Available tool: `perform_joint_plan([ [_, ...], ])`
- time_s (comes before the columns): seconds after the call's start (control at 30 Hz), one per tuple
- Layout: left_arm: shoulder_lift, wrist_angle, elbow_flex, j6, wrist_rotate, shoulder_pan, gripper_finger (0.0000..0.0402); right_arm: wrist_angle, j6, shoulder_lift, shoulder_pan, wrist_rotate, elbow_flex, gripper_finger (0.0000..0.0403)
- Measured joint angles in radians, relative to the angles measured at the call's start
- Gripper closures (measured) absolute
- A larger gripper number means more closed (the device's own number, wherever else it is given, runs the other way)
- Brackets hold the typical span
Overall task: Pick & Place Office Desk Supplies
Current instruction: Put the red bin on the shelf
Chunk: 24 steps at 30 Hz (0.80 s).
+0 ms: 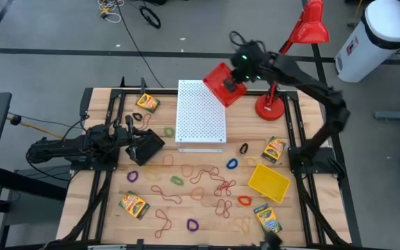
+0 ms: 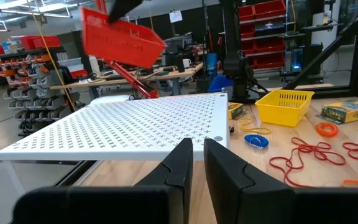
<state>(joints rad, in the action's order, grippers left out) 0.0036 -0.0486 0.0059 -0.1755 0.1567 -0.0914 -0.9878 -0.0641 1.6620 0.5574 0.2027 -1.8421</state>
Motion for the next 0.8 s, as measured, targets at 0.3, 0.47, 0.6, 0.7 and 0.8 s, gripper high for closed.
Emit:
perform_joint_plan([
  [0.3, 0.000, 0.000, 0.000, 0.000, 0.000, 0.000, 0.0352, -0.126, 0.276, 0.296, 0.093, -0.195, -0.346, 0.0389],
  [0.47, 0.000, 0.000, 0.000, 0.000, 0.000, 0.000, 0.0352, -0.128, 0.412, 0.391, 0.097, -0.267, -0.410, 0.0389],
  [0.6, 0.000, 0.000, 0.000, 0.000, 0.000, 0.000, 0.0352, -0.072, 0.506, 0.440, 0.096, -0.322, -0.408, 0.0389],
  [0.7, 0.000, 0.000, 0.000, 0.000, 0.000, 0.000, 0.0352, -0.041, 0.560, 0.467, 0.096, -0.358, -0.408, 0.0389],
  [0.8, 0.000, 0.000, 0.000, 0.000, 0.000, 0.000, 0.0352, -0.047, 0.599, 0.493, 0.098, -0.368, -0.408, 0.0389],
])
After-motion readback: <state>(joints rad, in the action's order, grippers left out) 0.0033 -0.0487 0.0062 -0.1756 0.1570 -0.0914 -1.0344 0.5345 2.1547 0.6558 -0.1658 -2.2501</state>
